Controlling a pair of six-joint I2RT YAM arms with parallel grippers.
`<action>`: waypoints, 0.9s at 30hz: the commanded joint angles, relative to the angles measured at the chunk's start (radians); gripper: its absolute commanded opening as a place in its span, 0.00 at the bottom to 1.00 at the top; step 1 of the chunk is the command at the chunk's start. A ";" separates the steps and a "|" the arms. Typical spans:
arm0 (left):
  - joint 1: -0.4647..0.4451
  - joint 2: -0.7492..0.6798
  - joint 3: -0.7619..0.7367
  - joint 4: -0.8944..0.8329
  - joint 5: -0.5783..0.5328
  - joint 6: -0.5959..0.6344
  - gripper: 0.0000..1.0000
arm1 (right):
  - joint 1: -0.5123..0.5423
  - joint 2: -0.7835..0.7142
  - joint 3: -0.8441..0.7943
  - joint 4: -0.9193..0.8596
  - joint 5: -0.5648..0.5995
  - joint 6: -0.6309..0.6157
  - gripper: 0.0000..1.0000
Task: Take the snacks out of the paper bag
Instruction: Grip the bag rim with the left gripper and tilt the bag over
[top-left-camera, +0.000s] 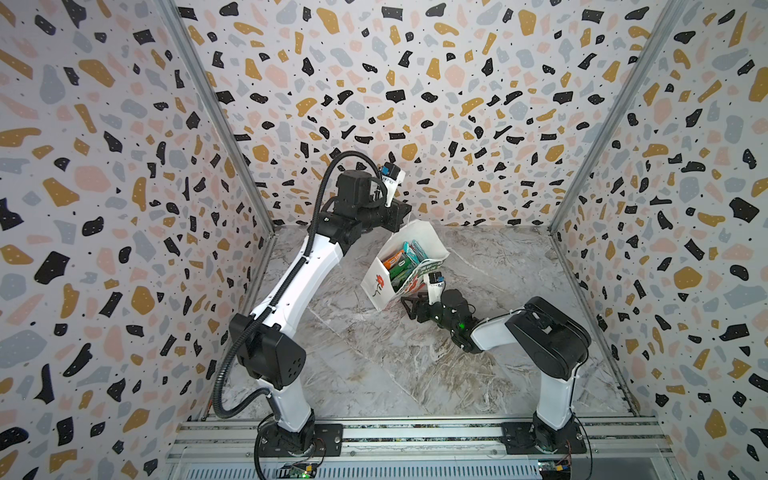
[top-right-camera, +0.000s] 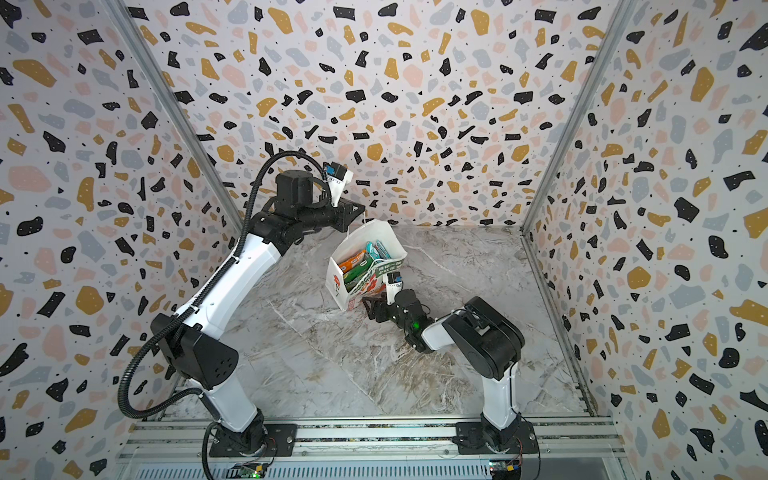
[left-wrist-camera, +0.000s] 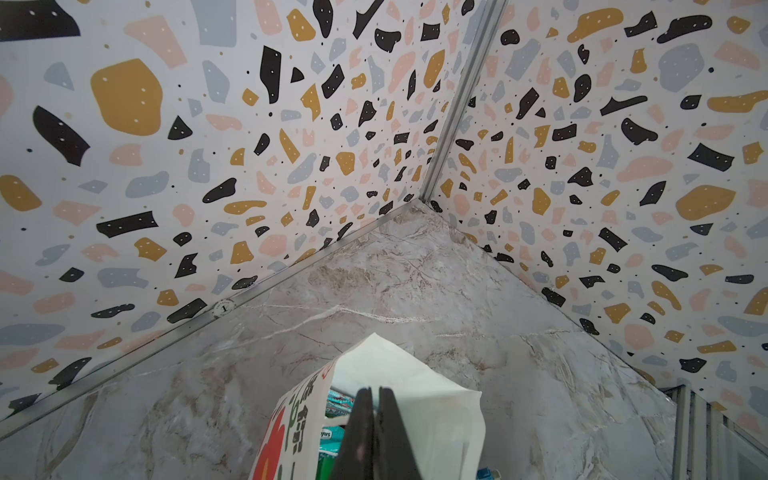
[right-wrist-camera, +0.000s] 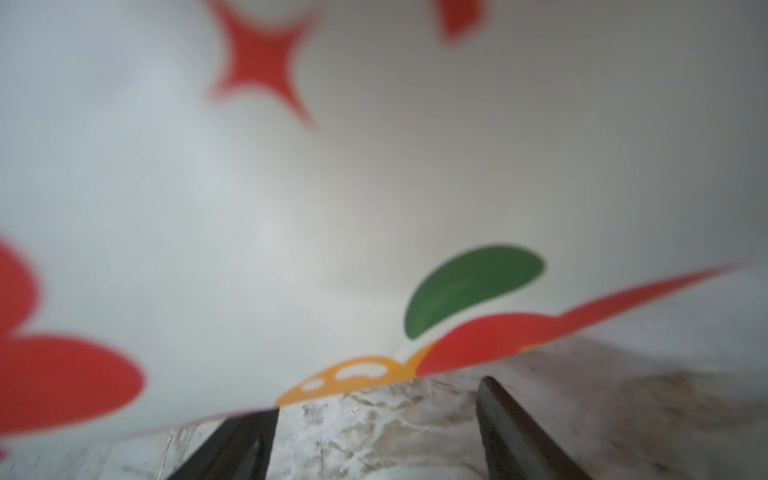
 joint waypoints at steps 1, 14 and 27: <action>-0.006 -0.044 0.027 0.094 0.073 0.031 0.00 | 0.018 -0.004 0.038 0.074 0.018 0.021 0.76; -0.084 -0.311 -0.432 0.346 -0.032 -0.038 0.00 | -0.067 -0.386 -0.368 -0.064 0.088 0.042 0.82; -0.178 -0.423 -0.591 0.416 -0.076 -0.096 0.00 | -0.177 -0.862 -0.353 -0.694 0.374 -0.090 0.86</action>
